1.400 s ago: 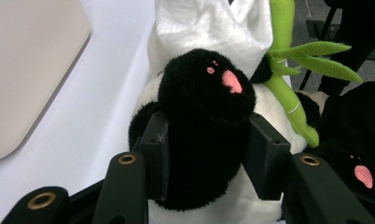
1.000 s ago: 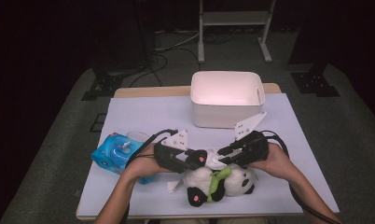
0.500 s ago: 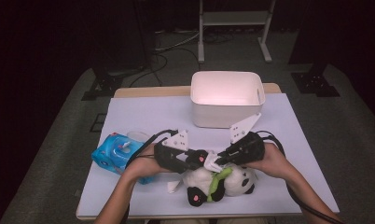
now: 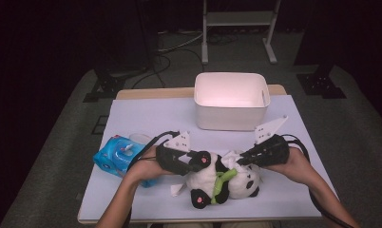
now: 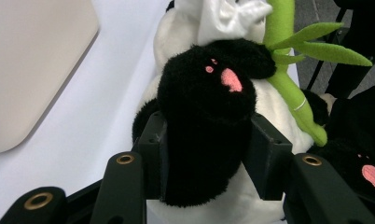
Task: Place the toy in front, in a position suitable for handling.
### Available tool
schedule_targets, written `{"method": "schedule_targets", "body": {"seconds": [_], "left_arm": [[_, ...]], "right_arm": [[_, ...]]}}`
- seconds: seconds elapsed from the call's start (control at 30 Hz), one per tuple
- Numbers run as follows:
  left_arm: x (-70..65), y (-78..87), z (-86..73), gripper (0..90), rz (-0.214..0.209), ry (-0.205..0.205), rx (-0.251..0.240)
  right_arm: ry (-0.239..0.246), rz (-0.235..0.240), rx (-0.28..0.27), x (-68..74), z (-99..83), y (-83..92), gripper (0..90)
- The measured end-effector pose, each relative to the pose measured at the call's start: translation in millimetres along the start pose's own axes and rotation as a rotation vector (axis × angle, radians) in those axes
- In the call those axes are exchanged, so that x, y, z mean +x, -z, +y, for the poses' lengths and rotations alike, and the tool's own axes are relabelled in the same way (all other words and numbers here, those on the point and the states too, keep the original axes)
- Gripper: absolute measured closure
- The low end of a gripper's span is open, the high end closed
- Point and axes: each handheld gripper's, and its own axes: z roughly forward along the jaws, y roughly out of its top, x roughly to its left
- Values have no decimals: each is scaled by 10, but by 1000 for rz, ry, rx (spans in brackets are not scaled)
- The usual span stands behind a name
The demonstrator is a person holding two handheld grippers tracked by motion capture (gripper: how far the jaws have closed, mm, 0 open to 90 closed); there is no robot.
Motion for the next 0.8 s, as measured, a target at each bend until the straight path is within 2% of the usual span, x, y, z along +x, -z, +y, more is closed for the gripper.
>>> {"method": "schedule_targets", "body": {"seconds": [0.07, 0.17, 0.33, 0.8], "left_arm": [[0, -1, -1, 550, 0, 0, 1], [-2, 3, 4, 550, -4, -6, 4], [-1, 5, 7, 550, -5, -7, 6], [-11, 5, 17, 553, -18, -10, 10]], "right_arm": [[-5, -8, -3, -14, -29, 22, 821], [-38, -32, -3, -52, -159, 83, 820], [-89, -36, -12, -110, -335, 133, 819], [-144, -52, -24, -201, -643, 193, 819]]}}
